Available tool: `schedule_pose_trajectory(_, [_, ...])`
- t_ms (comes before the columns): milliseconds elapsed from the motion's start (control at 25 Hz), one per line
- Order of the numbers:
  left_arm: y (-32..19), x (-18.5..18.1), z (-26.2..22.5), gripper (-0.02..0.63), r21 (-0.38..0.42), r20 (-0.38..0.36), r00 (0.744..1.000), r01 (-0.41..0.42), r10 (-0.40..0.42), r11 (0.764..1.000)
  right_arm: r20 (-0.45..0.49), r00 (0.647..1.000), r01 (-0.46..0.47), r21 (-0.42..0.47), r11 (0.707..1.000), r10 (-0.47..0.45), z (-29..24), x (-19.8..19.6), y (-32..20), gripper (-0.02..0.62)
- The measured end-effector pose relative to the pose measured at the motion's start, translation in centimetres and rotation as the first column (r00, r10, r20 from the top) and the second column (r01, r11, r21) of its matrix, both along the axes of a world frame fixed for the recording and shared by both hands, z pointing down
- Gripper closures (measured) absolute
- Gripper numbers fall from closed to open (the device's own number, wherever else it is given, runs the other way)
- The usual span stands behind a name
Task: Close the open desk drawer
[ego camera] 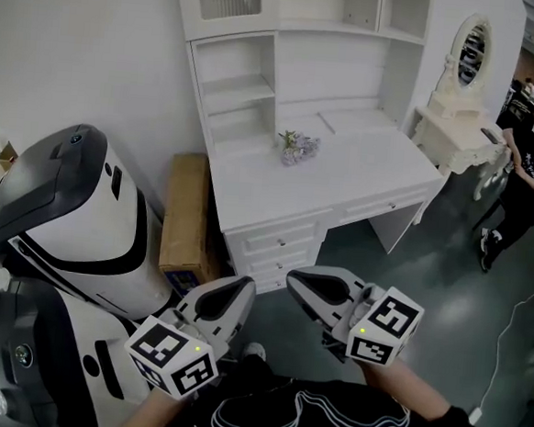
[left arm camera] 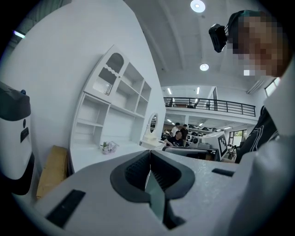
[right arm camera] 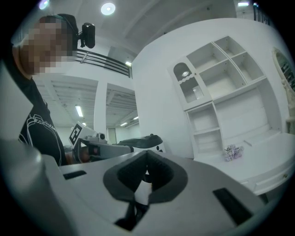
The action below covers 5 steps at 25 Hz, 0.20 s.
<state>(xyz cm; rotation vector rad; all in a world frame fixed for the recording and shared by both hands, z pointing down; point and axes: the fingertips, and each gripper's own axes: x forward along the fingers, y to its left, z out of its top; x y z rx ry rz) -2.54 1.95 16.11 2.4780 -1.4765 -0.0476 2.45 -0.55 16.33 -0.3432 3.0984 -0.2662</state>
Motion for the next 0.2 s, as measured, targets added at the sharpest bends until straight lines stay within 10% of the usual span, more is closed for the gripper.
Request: schedule_pose_trajectory(200, [-0.14, -0.28, 0.41, 0.600, -0.010, 0.001, 1.000, 0.008, -0.008, 1.000, -0.006, 1.000, 0.000, -0.009, 1.000, 0.000, 0.50, -0.12, -0.01, 0.591])
